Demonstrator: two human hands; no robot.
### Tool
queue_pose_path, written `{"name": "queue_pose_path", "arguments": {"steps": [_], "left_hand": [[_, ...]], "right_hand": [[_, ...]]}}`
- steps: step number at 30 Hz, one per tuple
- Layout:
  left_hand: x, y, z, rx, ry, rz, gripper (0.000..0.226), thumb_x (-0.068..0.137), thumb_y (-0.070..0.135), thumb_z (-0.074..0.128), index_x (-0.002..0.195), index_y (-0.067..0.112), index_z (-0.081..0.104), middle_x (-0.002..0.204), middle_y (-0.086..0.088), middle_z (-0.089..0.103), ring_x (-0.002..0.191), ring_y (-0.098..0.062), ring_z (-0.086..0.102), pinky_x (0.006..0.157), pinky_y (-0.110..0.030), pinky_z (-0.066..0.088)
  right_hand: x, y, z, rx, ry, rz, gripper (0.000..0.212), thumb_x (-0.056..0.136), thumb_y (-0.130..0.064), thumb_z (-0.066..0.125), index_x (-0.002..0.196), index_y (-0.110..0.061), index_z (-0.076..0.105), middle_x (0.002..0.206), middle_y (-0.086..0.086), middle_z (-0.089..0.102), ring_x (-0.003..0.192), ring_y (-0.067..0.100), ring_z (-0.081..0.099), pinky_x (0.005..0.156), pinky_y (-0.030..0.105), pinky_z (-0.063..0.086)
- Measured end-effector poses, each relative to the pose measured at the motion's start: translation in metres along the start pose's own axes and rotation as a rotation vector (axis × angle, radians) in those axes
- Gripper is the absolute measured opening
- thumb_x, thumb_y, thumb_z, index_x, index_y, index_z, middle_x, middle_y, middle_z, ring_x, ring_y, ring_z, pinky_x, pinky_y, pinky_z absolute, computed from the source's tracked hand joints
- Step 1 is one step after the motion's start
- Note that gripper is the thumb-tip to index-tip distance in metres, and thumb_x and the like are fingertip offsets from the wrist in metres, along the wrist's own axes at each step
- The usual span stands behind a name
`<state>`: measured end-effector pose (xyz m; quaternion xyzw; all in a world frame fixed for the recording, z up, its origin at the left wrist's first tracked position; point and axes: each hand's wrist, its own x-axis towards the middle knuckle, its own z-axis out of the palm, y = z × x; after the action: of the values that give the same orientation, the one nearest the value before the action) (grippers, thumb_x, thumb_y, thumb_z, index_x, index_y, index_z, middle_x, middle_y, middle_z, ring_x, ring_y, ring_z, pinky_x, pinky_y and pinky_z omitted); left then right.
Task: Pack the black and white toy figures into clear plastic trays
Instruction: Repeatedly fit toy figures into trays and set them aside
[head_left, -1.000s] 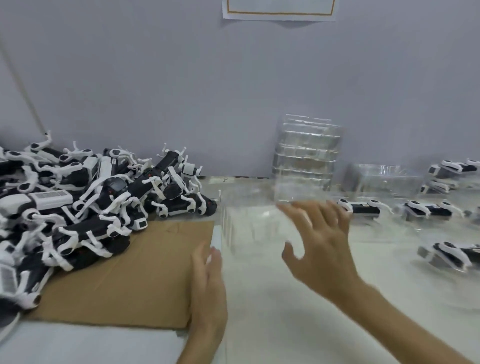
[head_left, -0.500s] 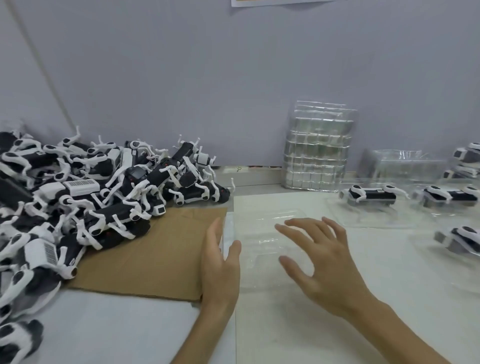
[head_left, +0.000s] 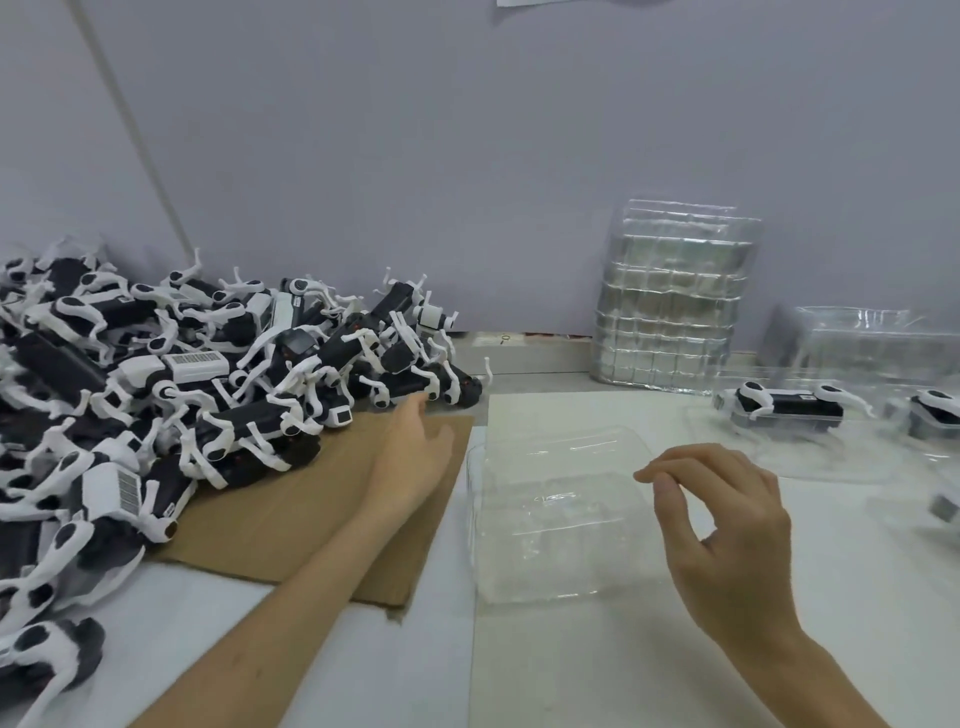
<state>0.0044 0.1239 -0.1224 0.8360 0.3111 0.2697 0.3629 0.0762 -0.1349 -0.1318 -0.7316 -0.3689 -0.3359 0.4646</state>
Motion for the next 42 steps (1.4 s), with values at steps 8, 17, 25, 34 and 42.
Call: {"name": "queue_pose_path", "arguments": {"steps": [8,17,25,34,42], "left_hand": [[0.074,0.0,0.002,-0.128,-0.009,-0.227,0.049,0.097,0.027,0.059,0.141,0.011,0.044,0.1,-0.002,0.064,0.09,-0.022,0.06,0.079,-0.036,0.048],[0.098,-0.005,0.004,-0.293,0.094,-0.273,0.024,0.101,0.013,0.053,0.08,0.015,0.065,0.077,-0.003,0.065,0.059,-0.015,0.057,0.062,-0.029,0.047],[0.07,0.027,-0.022,-1.208,0.082,-0.357,0.015,0.099,0.009,0.053,0.087,0.008,0.061,0.072,-0.005,0.064,0.068,-0.018,0.064,0.065,-0.027,0.061],[-0.022,0.082,-0.027,-0.99,-0.185,0.164,0.024,0.103,0.005,0.043,0.094,0.006,0.066,0.081,-0.008,0.075,0.079,-0.02,0.073,0.074,-0.026,0.058],[-0.107,0.096,0.009,-0.3,-0.302,0.78,0.018,0.096,0.003,0.057,0.102,0.01,0.072,0.103,0.005,0.067,0.097,-0.011,0.066,0.087,-0.024,0.051]], "right_hand": [[0.004,0.013,0.004,-0.096,0.058,-0.112,0.026,0.089,-0.019,0.05,0.074,-0.013,0.07,0.078,-0.006,0.064,0.08,0.013,0.056,0.085,0.024,0.033],[0.006,0.02,0.003,-0.113,0.079,-0.121,0.025,0.087,-0.019,0.051,0.071,-0.015,0.069,0.074,-0.01,0.063,0.076,0.014,0.055,0.086,0.023,0.034],[0.007,0.014,0.0,-0.093,0.084,-0.092,0.025,0.089,-0.019,0.05,0.072,-0.015,0.069,0.073,-0.009,0.065,0.076,0.013,0.054,0.086,0.021,0.033],[0.013,-0.006,-0.018,0.276,-0.012,0.145,0.024,0.093,-0.034,0.049,0.109,-0.03,0.065,0.09,-0.016,0.07,0.08,0.01,0.067,0.08,0.025,0.048],[0.017,-0.019,-0.018,0.625,-0.121,0.33,0.029,0.092,-0.026,0.064,0.121,-0.03,0.058,0.104,-0.012,0.07,0.088,0.009,0.07,0.076,0.021,0.052]]}}
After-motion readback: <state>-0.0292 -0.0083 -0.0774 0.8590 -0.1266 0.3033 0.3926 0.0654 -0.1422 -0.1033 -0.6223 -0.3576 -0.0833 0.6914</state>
